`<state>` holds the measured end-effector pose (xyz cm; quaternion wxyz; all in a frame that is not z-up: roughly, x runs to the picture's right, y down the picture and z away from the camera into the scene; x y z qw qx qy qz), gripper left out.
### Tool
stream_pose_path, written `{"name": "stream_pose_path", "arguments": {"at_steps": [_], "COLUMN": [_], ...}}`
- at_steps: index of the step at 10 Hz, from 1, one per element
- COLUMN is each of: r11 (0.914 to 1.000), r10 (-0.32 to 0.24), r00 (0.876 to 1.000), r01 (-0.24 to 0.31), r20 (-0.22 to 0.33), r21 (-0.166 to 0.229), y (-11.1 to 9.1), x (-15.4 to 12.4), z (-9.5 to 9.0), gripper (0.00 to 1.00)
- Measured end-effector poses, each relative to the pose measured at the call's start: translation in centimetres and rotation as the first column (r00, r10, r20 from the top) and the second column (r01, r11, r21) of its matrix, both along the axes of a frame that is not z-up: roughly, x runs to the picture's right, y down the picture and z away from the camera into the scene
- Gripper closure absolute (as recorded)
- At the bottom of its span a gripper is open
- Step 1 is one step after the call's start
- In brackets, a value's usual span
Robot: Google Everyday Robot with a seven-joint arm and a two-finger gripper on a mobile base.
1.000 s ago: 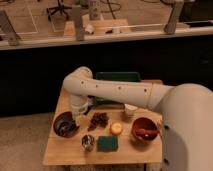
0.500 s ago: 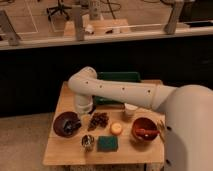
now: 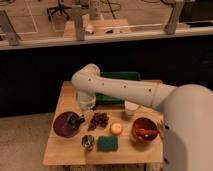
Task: Wipe purple bowl with brush
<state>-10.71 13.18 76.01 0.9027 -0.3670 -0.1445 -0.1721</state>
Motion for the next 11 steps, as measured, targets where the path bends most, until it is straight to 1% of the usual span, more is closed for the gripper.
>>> {"name": "stream_pose_path", "arguments": {"at_steps": [3, 5, 7, 8, 9, 11], "r11": [0.9998, 0.9996, 0.9992, 0.9988, 0.9984, 0.9977], "r10": [-0.006, -0.015, -0.032, -0.046, -0.054, -0.068], "r00": [1.0, 1.0, 0.999, 0.998, 0.997, 0.996], "r01": [0.006, 0.015, 0.031, 0.045, 0.053, 0.068], "r20": [-0.003, 0.012, 0.034, 0.052, 0.062, 0.063], "r21": [0.018, 0.025, 0.024, 0.021, 0.018, 0.005], "y": [-0.6, -0.6, 0.2, 1.1, 1.8, 2.9], "x": [-1.9, -3.3, -3.9, -4.0, -3.8, -2.8], "z": [0.6, 0.3, -0.8, -1.9, -2.6, -3.3], "gripper": [0.96, 0.96, 0.96, 0.96, 0.96, 0.96]}}
